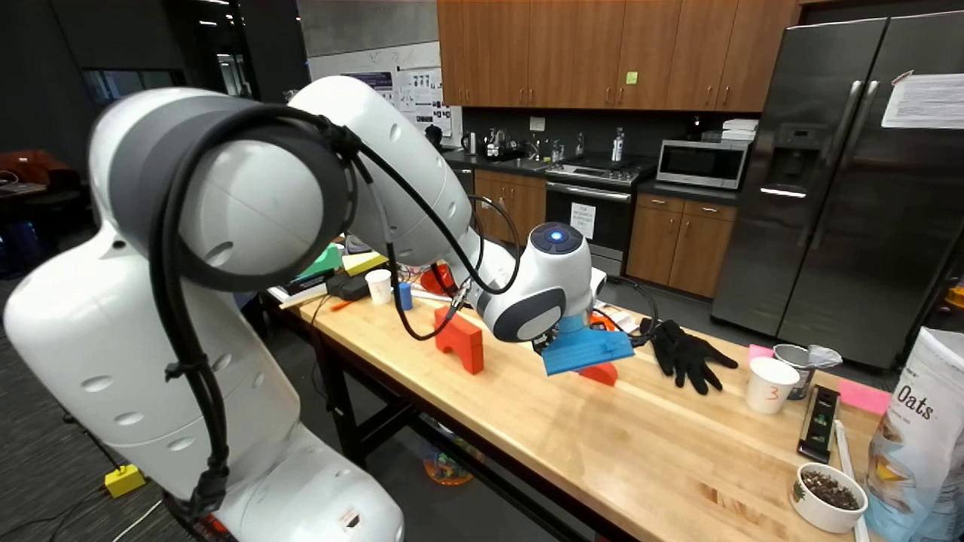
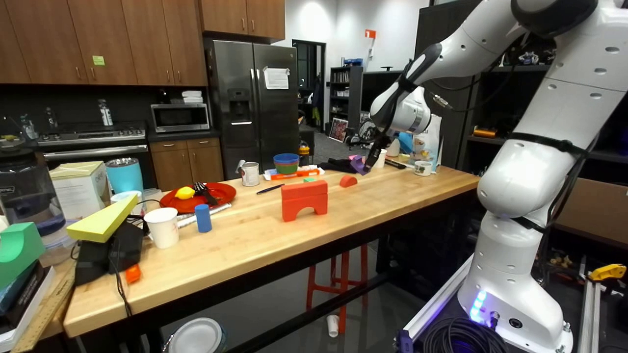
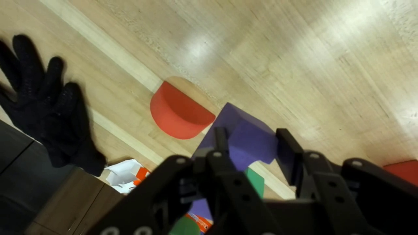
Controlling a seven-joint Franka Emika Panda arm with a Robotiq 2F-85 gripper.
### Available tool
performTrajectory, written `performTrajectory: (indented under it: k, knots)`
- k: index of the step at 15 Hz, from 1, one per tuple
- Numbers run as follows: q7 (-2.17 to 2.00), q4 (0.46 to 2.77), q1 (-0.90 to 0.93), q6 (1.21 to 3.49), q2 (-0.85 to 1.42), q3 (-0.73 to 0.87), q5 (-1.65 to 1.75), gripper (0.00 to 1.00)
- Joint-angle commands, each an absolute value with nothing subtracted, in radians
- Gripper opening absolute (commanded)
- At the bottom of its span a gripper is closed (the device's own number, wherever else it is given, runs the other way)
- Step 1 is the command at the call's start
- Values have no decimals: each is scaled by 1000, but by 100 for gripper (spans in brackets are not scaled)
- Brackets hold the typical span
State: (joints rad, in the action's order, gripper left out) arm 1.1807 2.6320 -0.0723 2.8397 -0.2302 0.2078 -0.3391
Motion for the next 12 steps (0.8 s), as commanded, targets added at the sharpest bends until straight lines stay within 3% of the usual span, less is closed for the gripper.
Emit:
performTrajectory:
  k: [1,12]
  knots:
    - [1192,2617,-63,2836,-222,210,-346,16]
    - [1365,2410,-20,2727,-130,230,-369,16]
